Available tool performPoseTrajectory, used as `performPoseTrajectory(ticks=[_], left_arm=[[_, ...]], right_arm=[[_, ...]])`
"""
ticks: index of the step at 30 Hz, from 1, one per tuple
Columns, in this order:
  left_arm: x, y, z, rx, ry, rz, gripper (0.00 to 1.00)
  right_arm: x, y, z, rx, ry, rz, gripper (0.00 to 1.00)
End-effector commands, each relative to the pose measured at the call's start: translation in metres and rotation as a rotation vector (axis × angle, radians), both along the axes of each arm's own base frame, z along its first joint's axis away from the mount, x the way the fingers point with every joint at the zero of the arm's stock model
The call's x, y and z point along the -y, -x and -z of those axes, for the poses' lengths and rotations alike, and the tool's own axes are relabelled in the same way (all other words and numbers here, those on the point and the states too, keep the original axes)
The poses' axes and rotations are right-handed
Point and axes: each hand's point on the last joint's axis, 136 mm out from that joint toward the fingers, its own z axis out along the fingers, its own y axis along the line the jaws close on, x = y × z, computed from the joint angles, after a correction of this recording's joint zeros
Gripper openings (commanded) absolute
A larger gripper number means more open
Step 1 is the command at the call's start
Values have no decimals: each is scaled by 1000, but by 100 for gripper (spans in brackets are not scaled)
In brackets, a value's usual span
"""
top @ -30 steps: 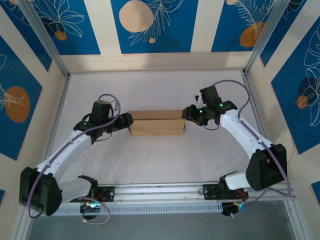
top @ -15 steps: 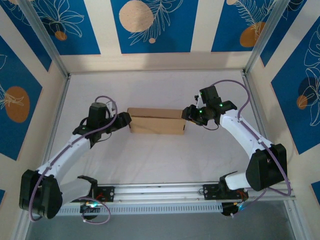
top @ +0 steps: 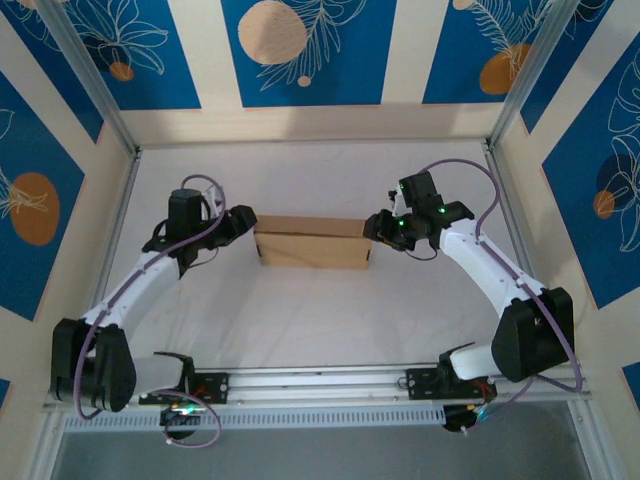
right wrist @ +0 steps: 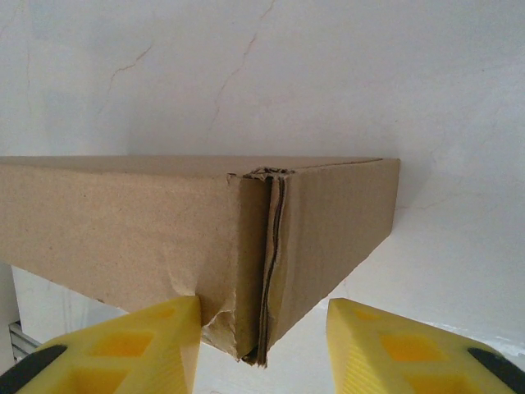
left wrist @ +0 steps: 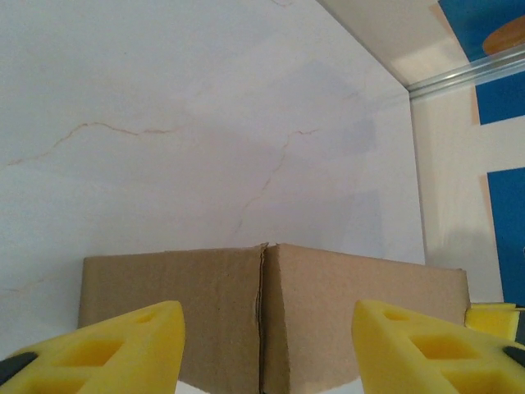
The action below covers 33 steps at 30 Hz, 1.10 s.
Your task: Fold the paper box
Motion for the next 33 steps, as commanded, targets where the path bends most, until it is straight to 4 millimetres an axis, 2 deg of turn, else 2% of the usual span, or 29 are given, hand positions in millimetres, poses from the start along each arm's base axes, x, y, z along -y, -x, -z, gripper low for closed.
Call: performPoseTrajectory(ticks=[1, 7, 13, 17, 23, 27, 33], left_arm=[[3, -6, -13, 41, 37, 16, 56], [1, 1, 15, -21, 46, 0, 49], [-1, 18, 55, -104, 62, -21, 44], [-12, 31, 78, -170, 11, -66, 39], [-23, 45, 93, -205, -29, -110, 34], [-22, 49, 106, -243, -33, -103, 30], [-18, 47, 105, -239, -56, -80, 28]], right_arm=[[11, 17, 26, -102, 86, -10, 45], [10, 15, 27, -106, 86, -12, 44], [8, 13, 28, -109, 84, -12, 44], [8, 13, 30, -111, 89, -12, 44], [11, 13, 32, -108, 104, -8, 44], [9, 15, 43, -135, 95, -4, 44], [9, 17, 58, -180, 110, -9, 30]])
